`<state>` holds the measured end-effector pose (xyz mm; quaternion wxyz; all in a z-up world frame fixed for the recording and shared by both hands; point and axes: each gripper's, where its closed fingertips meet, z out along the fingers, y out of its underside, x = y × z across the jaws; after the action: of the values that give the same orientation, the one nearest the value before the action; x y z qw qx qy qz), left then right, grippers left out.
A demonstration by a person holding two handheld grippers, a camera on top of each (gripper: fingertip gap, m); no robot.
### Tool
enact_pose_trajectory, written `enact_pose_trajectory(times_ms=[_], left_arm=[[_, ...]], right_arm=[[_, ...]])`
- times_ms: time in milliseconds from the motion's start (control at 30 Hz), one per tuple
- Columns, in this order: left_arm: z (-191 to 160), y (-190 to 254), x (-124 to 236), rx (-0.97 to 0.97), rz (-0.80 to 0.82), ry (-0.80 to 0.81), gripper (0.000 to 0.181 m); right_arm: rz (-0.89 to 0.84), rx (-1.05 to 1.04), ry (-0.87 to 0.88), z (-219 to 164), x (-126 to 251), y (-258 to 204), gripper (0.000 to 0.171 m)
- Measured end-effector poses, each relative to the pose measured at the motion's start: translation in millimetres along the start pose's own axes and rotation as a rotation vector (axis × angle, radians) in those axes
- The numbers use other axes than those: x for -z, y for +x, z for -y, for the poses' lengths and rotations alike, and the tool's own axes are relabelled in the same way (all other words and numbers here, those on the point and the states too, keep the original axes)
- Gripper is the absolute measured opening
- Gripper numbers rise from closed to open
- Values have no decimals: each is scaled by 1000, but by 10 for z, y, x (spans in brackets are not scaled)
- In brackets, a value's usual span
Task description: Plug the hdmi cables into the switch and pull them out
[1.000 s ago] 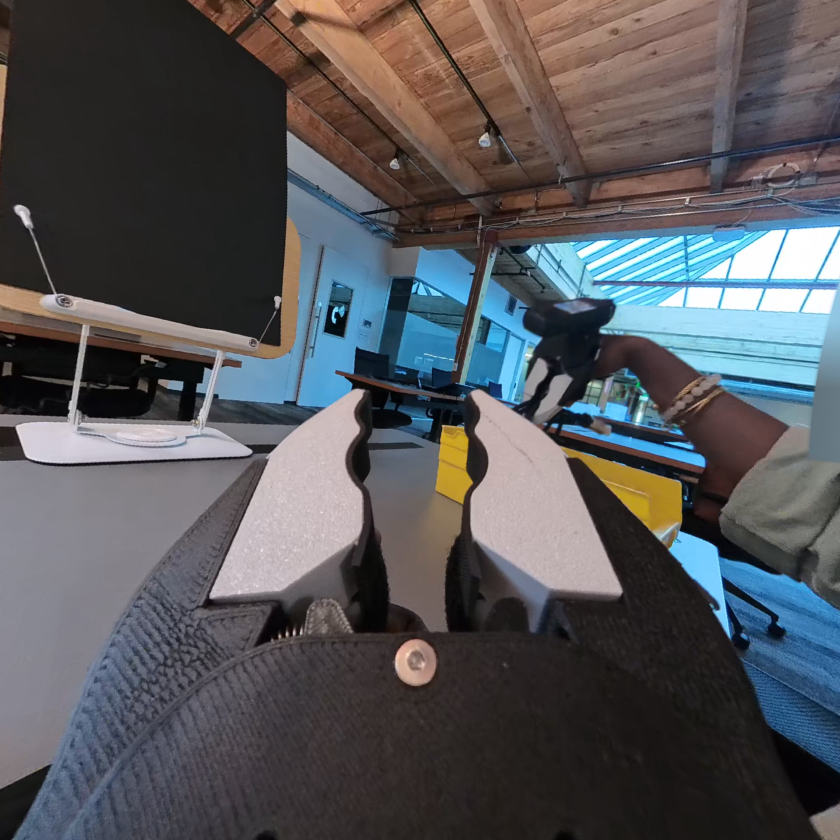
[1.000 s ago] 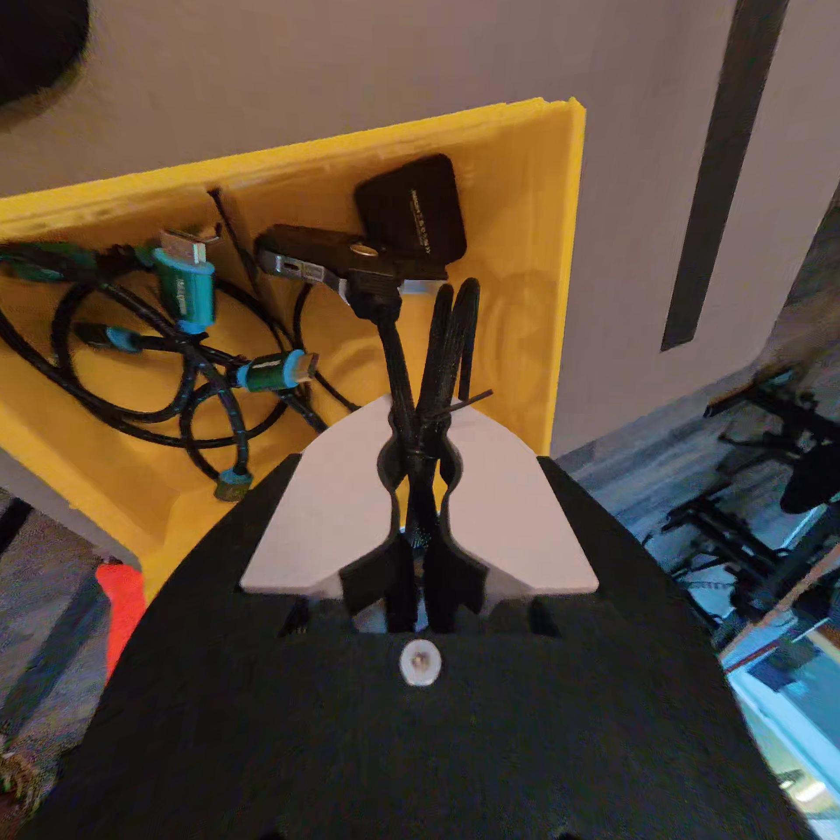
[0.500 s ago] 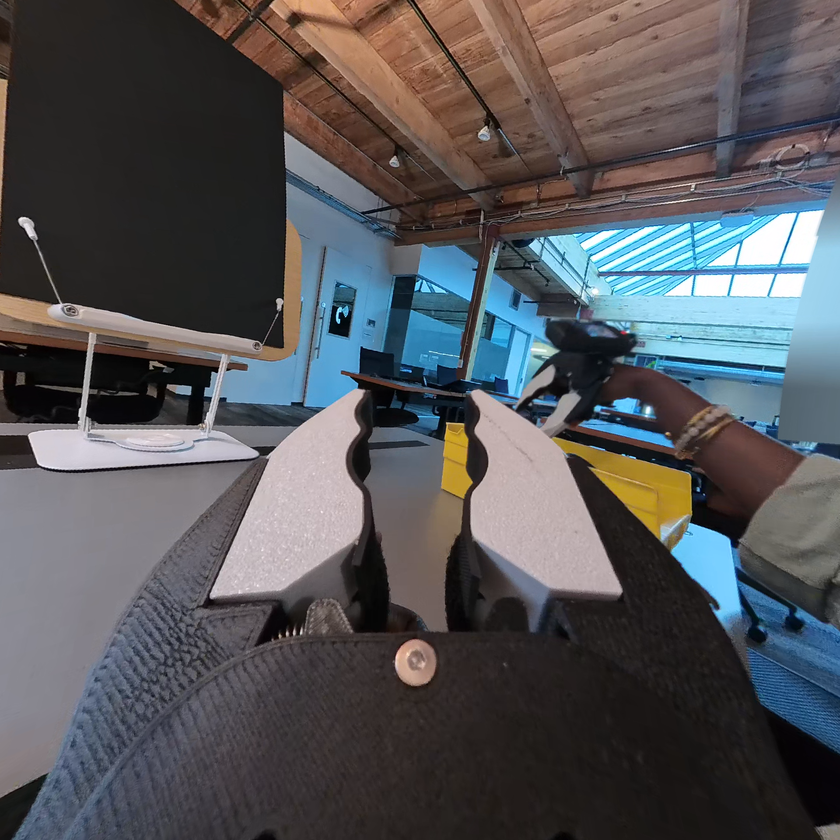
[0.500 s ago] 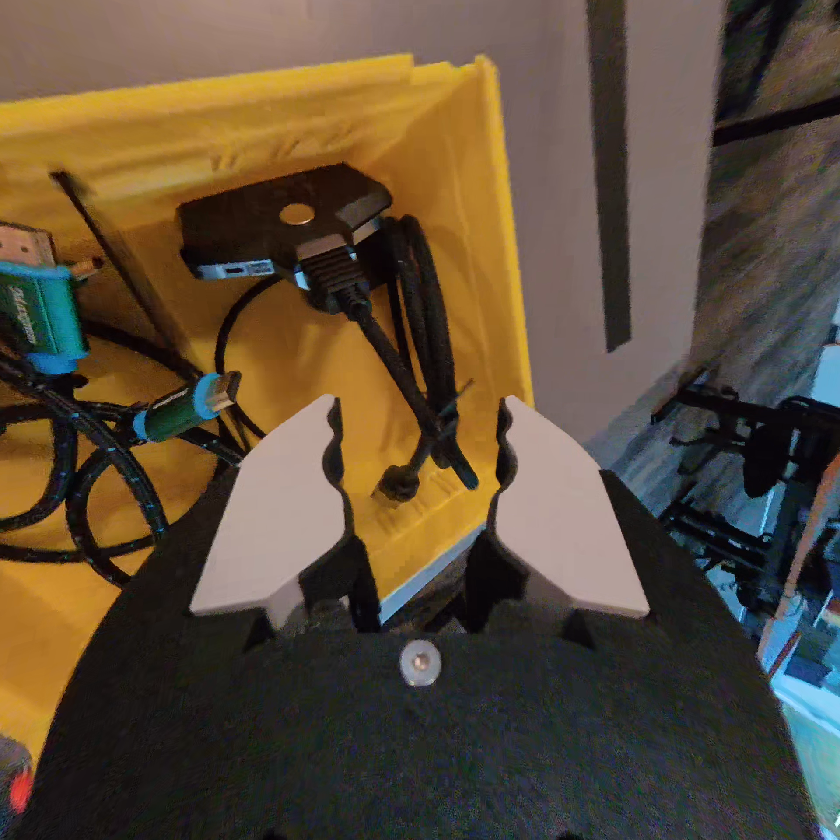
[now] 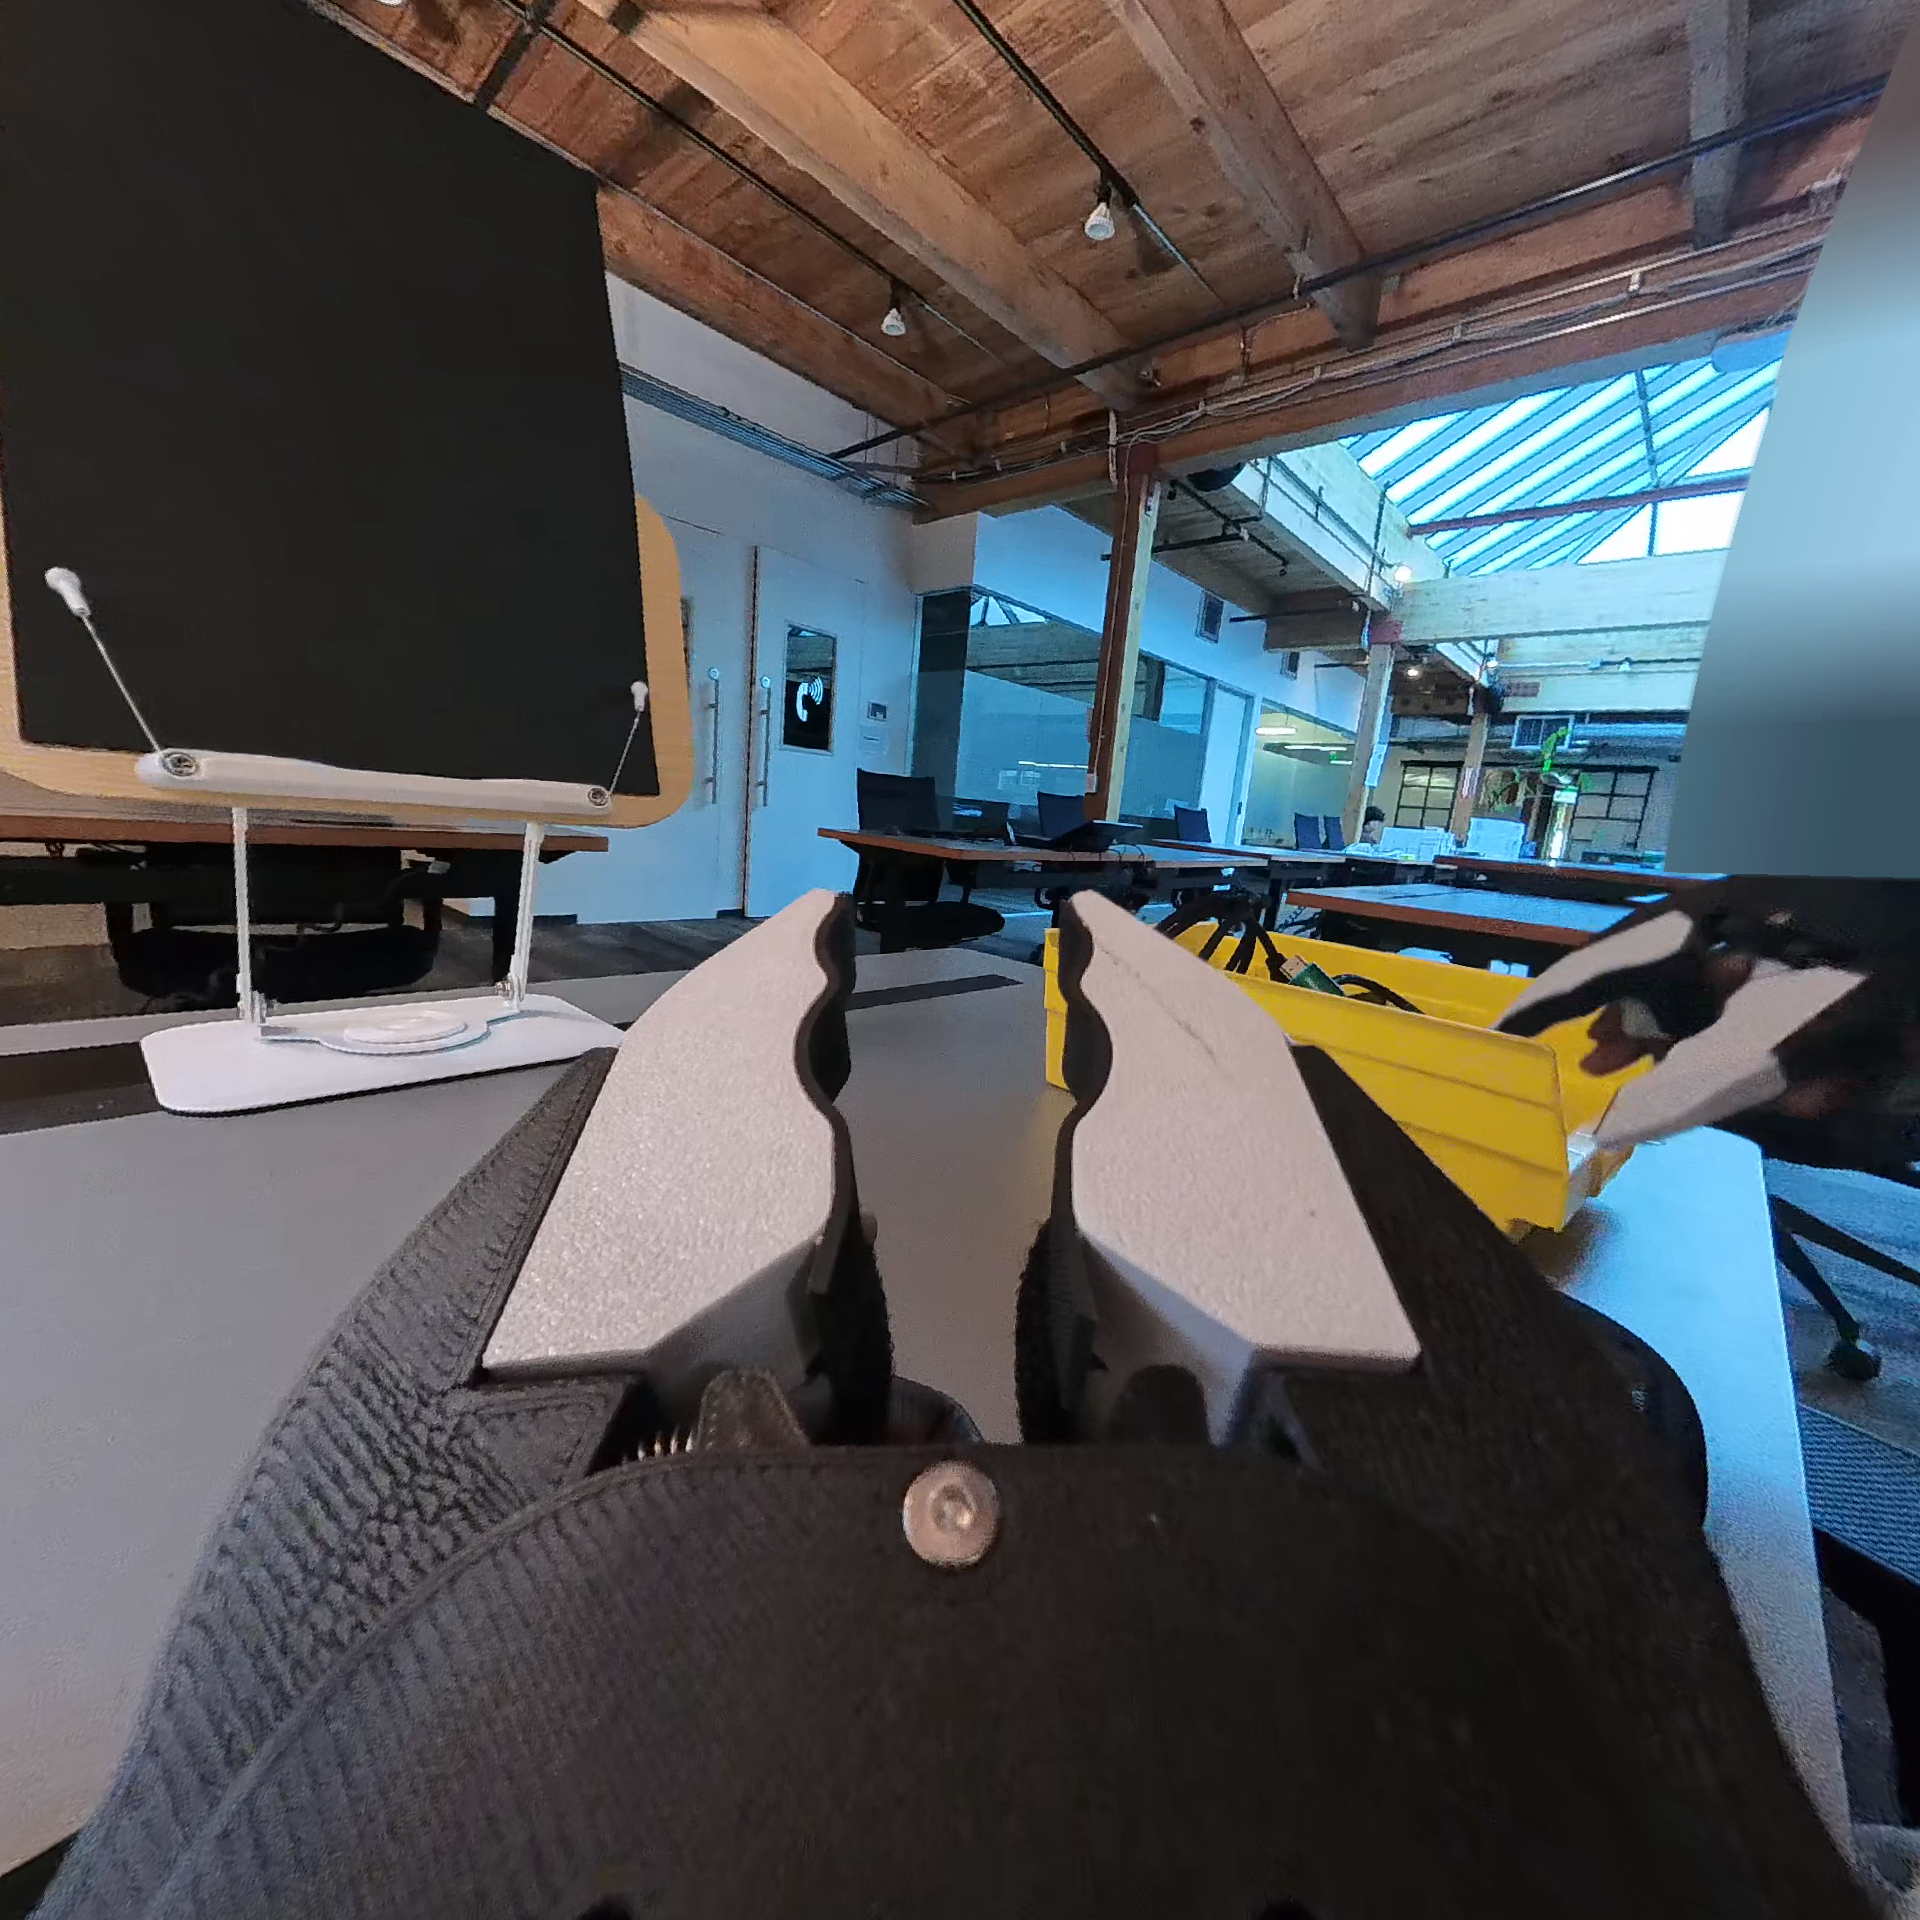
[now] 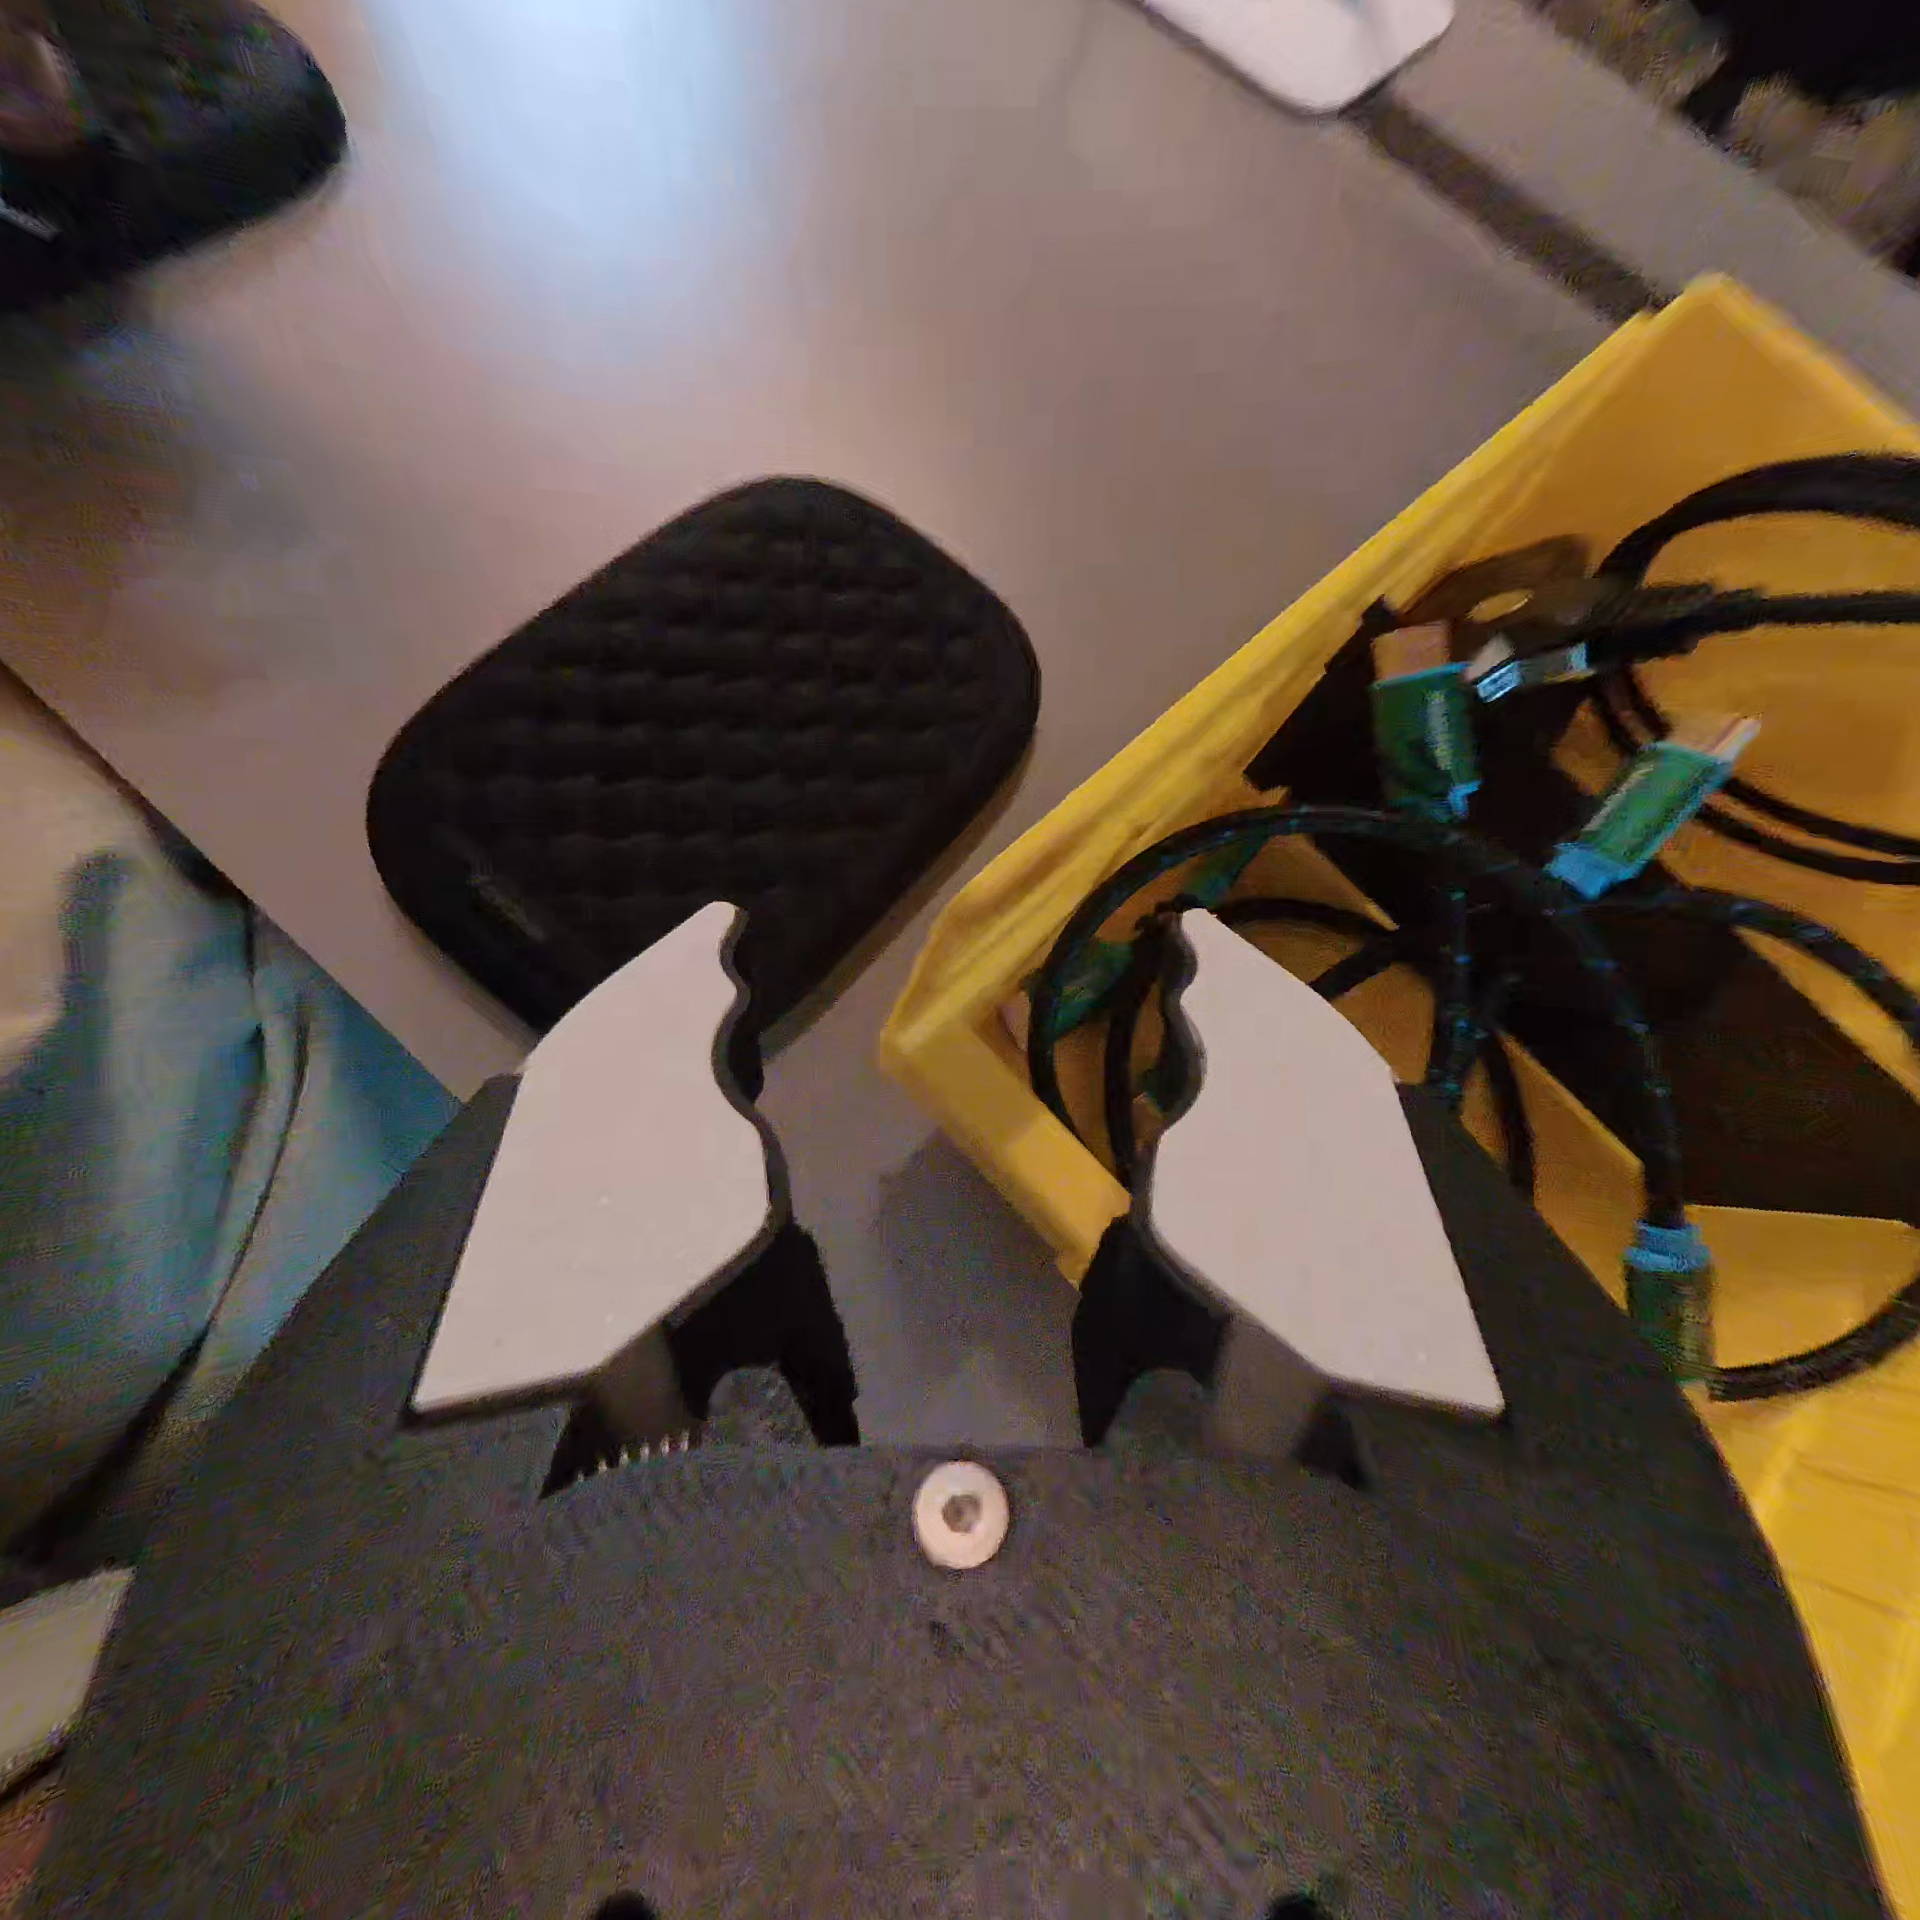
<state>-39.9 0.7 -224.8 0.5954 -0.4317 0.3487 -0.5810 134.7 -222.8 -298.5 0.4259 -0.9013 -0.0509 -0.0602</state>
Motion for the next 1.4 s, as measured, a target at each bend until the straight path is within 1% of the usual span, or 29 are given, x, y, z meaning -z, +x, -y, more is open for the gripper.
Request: enact_pose_trajectory(times_ms=[33, 67, 100, 133, 167, 233, 367, 467, 667, 767, 867, 1000, 1233, 1400], left_arm=[[7, 19, -8, -7, -5, -4, 37], [17, 48, -6, -16, -15, -12, 37], [39, 79, -10, -29, -26, -23, 37], [76, 103, -13, -46, -33, -28, 37], [127, 126, -11, -64, -39, -30, 37], [229, 166, -6, -95, -53, -25, 37], [453, 208, 55, -122, -70, 14, 37], [682, 207, 147, -157, -64, 36, 37], [1141, 231, 403, -250, -62, 73, 37], [1314, 171, 532, -308, -12, 87, 37], [1429, 106, 664, -320, 9, 73, 37], [1626, 60, 817, -288, 18, 145, 36], [1702, -50, 925, -277, 47, 172, 35], [1741, -112, 987, -301, 80, 173, 35]], right_arm=[[17, -2, -74, -93, -112, -19, 75], [24, -10, -157, -176, -215, -5, 71], [30, -29, -235, -249, -294, 9, 56], [33, -46, -288, -292, -361, 22, 53], [24, -50, -299, -283, -411, 42, 51], [-18, -40, -269, -195, -510, 96, 46], [-157, -35, -214, -14, -791, 321, 36], [-228, 2, -203, 138, -1015, 456, 36], [-247, 74, -283, 502, -1469, 436, 37], [-229, 135, -332, 670, -1640, 294, 37], [-194, 190, -358, 867, -1846, 81, 39], [-143, 235, -350, 1138, -2118, -215, 40], [-56, 335, -356, 1590, -2570, -797, 43], [25, 402, -341, 1964, -2905, -1325, 46]])
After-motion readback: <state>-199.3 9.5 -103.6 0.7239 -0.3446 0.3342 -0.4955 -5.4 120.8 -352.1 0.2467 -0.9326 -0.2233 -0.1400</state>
